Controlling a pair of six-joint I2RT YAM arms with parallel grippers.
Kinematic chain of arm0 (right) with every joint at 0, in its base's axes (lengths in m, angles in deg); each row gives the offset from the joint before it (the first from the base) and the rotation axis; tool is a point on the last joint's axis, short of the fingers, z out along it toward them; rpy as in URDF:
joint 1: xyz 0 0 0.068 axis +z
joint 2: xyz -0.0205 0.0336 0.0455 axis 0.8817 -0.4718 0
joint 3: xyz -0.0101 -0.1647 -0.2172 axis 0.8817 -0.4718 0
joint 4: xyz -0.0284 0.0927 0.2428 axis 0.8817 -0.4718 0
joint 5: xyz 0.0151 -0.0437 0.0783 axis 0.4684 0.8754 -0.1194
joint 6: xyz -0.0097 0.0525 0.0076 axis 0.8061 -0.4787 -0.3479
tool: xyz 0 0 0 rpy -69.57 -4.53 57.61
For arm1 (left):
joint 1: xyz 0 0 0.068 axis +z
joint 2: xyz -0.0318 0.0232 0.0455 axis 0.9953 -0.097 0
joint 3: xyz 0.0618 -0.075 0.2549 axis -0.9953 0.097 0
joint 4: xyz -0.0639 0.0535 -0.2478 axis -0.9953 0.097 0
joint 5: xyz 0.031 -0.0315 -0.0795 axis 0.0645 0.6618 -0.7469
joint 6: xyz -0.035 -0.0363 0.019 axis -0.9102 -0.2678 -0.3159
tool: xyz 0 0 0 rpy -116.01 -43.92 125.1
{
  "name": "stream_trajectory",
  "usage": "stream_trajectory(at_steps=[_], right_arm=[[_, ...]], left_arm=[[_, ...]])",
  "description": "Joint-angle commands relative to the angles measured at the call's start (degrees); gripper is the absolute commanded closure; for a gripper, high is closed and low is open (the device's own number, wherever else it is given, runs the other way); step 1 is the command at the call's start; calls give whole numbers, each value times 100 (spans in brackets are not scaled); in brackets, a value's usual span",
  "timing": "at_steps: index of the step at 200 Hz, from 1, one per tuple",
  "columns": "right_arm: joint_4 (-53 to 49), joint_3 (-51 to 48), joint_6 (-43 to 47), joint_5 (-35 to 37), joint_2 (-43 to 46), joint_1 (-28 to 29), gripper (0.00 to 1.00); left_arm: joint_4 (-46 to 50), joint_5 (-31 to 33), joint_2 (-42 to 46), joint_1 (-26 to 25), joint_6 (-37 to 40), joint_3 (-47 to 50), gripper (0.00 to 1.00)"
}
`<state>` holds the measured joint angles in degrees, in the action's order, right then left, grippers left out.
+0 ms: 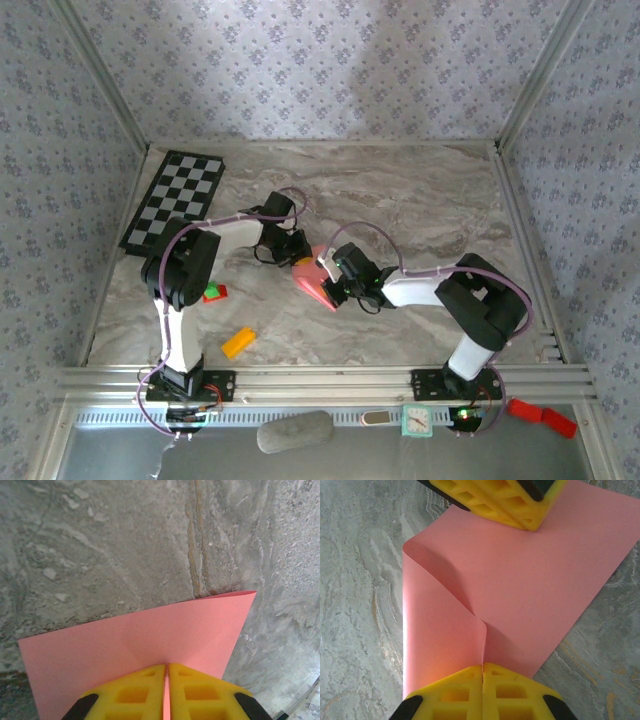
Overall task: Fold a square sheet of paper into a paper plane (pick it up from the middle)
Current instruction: Third fold the triangle at the center of the table.
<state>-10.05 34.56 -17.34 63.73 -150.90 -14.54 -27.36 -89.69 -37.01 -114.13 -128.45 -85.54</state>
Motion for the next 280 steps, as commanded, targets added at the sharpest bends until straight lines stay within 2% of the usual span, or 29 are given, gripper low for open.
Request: stream_trajectory(at_steps=[1, 43, 83, 134, 179, 226, 280], right_arm=[[-156, 129, -83, 84, -98, -31, 100], [-203, 142, -74, 58, -122, -38, 100], [-265, 149, -87, 49, -136, -38, 100], [-313, 201, -206, 45, -191, -39, 100], [-309, 224, -298, 0, -251, -32, 100], [-361, 264, -325, 13, -317, -30, 100], [-401, 286, -334, 20, -343, -36, 100]], left_arm=[[132, -69, -196, -45, 79, 60, 89], [193, -51, -21, -37, 52, 8, 89], [176, 247, 681, 59, -209, 116, 86], [-80, 511, 1624, 236, -708, 983, 83], [-1012, 80, 2238, 74, -1566, 1912, 84], [-1847, -69, 2272, -386, -2296, 2506, 88], [-2144, -95, 2005, -655, -2404, 2581, 90]])
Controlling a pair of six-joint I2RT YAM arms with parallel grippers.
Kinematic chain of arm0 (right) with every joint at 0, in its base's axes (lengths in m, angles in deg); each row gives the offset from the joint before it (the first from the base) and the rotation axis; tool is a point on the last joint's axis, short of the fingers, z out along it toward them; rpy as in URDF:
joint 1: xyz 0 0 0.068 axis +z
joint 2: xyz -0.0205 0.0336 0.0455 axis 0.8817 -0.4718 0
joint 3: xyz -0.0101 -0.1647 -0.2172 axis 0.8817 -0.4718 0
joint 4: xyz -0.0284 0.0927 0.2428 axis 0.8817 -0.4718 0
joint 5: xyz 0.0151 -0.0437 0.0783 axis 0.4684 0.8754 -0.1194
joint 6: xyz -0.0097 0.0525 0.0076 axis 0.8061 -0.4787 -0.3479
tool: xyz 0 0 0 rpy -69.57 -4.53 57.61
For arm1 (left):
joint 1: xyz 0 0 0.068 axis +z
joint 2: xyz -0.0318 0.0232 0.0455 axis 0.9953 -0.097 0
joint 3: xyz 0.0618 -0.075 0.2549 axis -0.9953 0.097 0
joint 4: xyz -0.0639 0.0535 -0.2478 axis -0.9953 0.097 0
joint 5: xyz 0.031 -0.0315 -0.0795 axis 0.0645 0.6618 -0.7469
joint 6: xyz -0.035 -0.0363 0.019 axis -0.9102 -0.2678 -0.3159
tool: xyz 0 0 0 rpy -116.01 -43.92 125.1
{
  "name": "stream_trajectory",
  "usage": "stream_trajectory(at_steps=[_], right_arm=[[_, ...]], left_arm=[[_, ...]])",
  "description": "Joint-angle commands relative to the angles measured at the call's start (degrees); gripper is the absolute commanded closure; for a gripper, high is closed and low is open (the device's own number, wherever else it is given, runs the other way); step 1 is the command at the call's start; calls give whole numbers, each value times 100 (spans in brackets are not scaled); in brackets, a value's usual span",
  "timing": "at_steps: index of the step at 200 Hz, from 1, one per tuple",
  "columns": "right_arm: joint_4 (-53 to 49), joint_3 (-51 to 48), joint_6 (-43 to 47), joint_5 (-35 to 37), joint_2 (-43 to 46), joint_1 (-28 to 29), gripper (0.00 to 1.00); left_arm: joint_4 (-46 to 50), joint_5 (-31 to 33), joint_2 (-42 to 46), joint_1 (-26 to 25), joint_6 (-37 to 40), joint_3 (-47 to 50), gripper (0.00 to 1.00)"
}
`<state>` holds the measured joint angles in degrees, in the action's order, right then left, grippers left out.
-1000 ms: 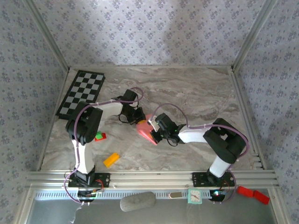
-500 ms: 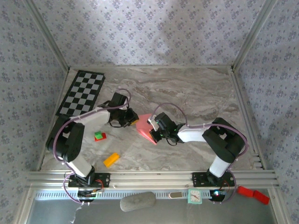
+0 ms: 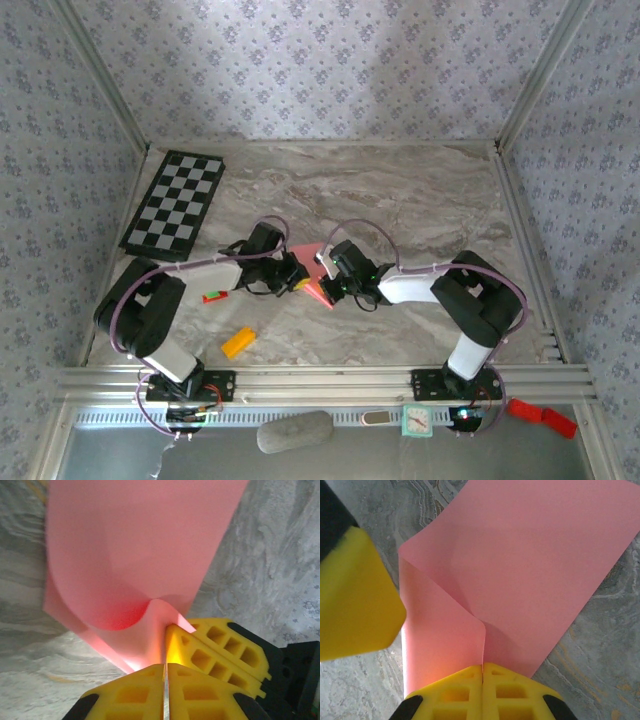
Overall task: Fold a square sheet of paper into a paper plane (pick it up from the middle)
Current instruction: Third fold the triangle at the center of the table.
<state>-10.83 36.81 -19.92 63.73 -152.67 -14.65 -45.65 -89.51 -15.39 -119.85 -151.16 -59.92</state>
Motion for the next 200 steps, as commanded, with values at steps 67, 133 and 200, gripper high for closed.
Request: stream_trajectory(at_steps=[67, 133, 200], right_arm=[[-387, 102, -61, 31, -176, -38, 100], [-422, 106, -80, 49, -202, -45, 100], [-439, 136, -73, 57, -222, -49, 100]], left_arm=[[-314, -79, -503, -149, -35, -2, 91], [-29, 120, -527, -145, 147, 7, 92], [-50, 147, -635, -141, 172, -25, 92]])
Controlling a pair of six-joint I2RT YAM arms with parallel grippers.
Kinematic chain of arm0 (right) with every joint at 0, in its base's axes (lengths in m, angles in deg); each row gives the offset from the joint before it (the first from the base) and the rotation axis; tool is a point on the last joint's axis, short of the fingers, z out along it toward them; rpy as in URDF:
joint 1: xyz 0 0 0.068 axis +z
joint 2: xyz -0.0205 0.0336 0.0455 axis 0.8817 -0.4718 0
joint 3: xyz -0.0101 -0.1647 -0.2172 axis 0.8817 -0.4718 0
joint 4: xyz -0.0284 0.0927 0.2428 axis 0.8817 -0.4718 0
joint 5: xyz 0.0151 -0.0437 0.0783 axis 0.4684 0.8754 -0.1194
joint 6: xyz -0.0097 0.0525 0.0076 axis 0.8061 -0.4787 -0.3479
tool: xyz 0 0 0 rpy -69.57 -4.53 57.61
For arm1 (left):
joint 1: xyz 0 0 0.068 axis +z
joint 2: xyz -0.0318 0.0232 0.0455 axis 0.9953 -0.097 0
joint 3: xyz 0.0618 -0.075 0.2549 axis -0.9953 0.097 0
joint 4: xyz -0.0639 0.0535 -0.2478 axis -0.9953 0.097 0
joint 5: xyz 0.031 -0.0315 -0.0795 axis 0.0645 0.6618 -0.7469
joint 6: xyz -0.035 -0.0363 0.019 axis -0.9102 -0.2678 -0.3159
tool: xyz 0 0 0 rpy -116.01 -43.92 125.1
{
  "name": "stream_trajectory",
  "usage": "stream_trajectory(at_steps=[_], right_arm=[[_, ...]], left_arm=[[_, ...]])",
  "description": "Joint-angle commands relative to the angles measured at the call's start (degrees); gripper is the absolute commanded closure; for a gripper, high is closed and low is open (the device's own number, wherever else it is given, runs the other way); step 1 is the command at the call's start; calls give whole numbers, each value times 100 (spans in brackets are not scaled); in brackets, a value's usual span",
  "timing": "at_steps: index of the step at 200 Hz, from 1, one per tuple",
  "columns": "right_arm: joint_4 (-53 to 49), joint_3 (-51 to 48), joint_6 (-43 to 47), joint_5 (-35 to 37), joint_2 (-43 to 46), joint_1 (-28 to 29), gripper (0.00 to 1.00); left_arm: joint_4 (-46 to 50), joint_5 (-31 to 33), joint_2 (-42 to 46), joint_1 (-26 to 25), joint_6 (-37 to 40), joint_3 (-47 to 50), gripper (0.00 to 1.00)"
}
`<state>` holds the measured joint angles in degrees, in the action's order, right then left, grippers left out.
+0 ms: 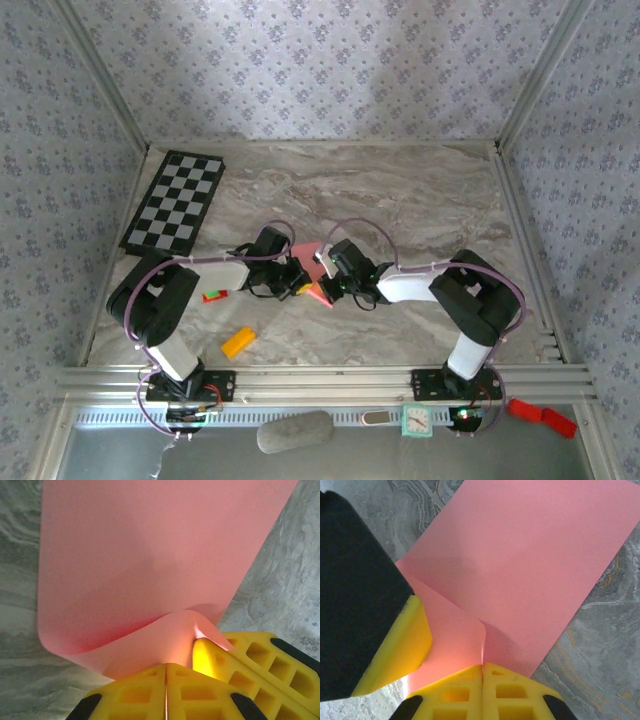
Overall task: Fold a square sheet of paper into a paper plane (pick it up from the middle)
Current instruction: Third fold the triangle at the center of the table.
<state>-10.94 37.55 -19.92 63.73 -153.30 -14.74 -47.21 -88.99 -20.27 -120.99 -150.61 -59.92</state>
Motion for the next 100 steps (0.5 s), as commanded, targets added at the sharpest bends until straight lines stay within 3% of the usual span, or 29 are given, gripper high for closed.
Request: stream_trajectory(at_steps=[1, 100], right_arm=[[-424, 63, -70, 53, -162, -42, 100], [-489, 112, -124, -82, 48, -91, 100]], left_arm=[[103, 97, -148, -27, 120, -25, 92], [163, 98, -177, 8, 213, -157, 92]])
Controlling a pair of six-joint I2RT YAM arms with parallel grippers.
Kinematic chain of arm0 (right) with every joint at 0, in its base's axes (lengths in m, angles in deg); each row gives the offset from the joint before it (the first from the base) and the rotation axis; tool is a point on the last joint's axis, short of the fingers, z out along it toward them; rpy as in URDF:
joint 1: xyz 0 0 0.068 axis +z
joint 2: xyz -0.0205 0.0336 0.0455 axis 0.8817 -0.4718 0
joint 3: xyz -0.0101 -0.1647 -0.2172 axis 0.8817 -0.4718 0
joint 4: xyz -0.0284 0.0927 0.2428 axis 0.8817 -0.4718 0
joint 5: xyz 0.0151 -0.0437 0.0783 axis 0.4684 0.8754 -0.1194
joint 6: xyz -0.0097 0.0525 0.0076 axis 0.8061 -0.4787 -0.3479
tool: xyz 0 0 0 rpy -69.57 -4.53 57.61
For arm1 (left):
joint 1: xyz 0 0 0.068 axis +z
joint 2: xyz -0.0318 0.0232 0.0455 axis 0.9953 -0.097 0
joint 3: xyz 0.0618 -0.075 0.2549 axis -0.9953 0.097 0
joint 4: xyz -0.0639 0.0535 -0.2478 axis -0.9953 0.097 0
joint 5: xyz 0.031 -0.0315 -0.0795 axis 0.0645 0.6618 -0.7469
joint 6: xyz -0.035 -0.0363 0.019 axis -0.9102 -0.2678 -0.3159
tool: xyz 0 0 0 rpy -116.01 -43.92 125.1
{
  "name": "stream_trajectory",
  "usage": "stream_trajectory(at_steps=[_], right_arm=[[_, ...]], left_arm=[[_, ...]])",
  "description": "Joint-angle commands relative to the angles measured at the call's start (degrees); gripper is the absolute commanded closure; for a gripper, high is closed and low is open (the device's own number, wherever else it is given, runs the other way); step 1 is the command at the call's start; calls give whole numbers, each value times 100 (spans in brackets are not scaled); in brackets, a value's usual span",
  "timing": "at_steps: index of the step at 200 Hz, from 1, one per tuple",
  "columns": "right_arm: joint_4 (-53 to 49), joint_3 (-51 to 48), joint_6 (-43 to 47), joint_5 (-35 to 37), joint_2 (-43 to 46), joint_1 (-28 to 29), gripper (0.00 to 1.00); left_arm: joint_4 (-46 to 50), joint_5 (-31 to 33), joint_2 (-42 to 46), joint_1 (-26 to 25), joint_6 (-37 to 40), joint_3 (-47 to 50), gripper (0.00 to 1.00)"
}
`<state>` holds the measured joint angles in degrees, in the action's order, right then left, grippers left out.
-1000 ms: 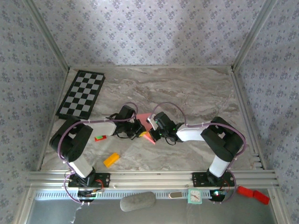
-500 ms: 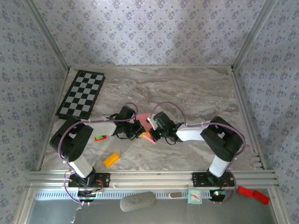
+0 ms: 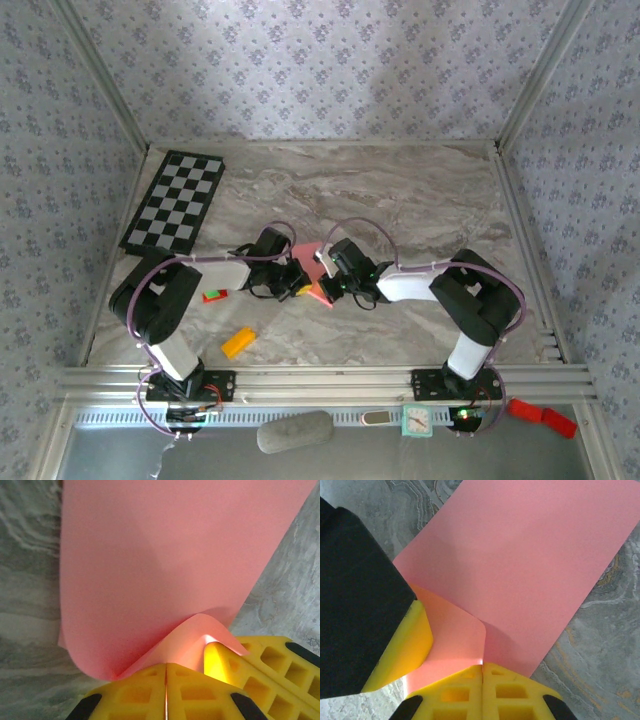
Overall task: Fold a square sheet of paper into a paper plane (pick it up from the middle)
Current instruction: Third fold the triangle at the center of the table.
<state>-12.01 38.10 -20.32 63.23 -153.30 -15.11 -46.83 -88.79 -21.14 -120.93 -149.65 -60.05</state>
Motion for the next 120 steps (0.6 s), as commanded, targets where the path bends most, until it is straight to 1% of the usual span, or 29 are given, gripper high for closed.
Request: stream_trajectory(at_steps=[1, 96, 120], right_arm=[[-379, 55, -87, -32, 47, -57, 100], [-391, 57, -100, -95, 88, -86, 100], [-397, 55, -121, -92, 113, -94, 100]], left_arm=[[126, 78, -88, 2, 115, -144, 92], [82, 55, -298, 20, 177, -251, 92], [212, 100, -337, 19, 170, -258, 92]])
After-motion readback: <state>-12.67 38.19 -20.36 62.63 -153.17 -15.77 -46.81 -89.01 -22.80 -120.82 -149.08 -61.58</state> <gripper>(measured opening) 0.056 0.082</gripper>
